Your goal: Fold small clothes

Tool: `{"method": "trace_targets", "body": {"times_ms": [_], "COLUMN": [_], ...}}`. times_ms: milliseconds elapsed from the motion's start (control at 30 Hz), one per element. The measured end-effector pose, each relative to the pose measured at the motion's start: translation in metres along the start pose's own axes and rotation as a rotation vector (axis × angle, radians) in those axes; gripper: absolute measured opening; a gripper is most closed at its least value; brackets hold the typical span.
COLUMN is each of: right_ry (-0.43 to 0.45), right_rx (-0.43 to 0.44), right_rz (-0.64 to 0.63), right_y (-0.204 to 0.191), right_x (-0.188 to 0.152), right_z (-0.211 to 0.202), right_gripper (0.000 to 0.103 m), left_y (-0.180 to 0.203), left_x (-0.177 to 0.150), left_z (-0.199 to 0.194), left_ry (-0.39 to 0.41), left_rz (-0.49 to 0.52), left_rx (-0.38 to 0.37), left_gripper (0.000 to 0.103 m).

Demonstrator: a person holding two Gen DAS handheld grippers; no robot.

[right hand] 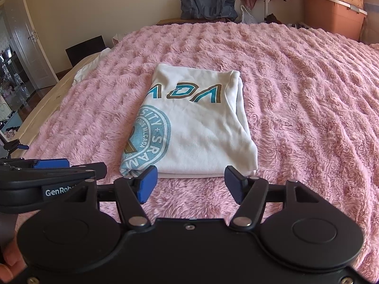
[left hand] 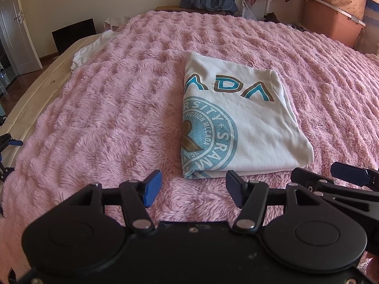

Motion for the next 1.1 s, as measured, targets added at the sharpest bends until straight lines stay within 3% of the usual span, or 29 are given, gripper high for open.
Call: {"method": "trace_targets", "body": {"times_ms": [1100], "right_ry": [-0.001], "right_rx": [0.001], "right_rz": [0.012], "right_y": [0.0014], "right_x": [-0.0004], "right_z": [0.0005], "right_gripper": [0.066], "left_y": [-0.0023], "left_x": [-0.0004], "left_z": [0.0047], "left_ry": [-0.012], "left_rz": [-0.004], "left_rx": [0.005], "left_gripper": [0.064]}}
Point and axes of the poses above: each gripper's, at about its wrist camera, not at the fingertips, and z roughly the way its jaws point, y to its right, x to its top, the point moved 3 cm from there along z, roughly the way its jaws point, and after that the axes turned 7 degrees about -z, right-handed, at the moved point
